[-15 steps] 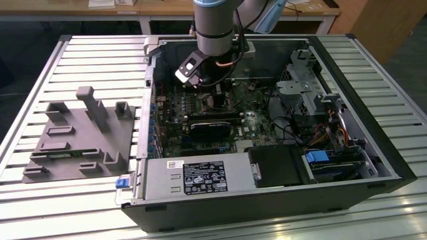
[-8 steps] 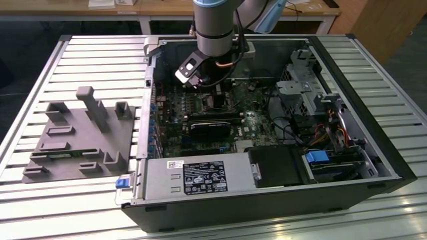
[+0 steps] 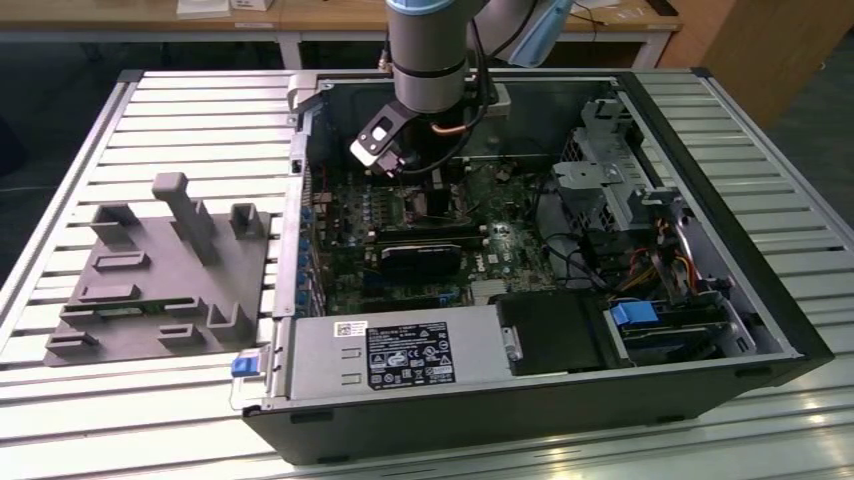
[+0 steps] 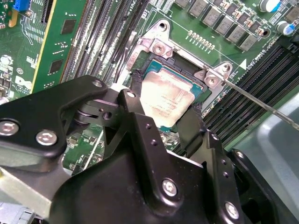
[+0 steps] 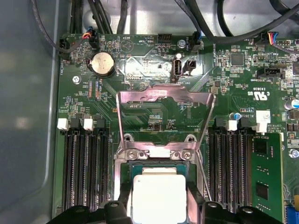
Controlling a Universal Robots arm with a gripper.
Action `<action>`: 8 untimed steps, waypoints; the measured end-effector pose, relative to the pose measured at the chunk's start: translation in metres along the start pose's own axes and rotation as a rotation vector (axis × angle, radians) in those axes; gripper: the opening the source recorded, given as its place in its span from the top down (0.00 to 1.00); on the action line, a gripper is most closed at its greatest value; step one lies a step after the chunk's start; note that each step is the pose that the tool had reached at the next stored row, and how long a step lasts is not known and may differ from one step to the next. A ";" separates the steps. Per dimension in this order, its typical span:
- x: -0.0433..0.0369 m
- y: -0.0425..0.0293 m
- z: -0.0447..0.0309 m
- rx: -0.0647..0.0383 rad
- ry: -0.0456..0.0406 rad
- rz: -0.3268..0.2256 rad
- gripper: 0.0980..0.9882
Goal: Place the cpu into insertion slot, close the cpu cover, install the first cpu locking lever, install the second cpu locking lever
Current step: 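Place the cpu into insertion slot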
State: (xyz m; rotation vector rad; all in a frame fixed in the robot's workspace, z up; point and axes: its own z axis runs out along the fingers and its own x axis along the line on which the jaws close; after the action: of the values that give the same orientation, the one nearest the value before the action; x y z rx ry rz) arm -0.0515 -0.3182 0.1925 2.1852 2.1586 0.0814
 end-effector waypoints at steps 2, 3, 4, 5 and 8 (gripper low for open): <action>-0.0001 0.0000 0.0000 0.000 -0.0001 0.000 0.42; -0.0001 0.0000 0.0000 0.000 -0.0001 0.000 0.42; -0.0001 0.0000 0.0000 0.000 -0.0001 0.000 0.42; -0.0001 0.0000 0.0000 0.000 -0.0001 0.000 0.42; -0.0002 0.0000 -0.0002 0.000 -0.0001 0.000 0.42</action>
State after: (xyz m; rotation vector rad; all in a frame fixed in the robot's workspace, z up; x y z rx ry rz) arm -0.0515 -0.3184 0.1927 2.1852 2.1586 0.0812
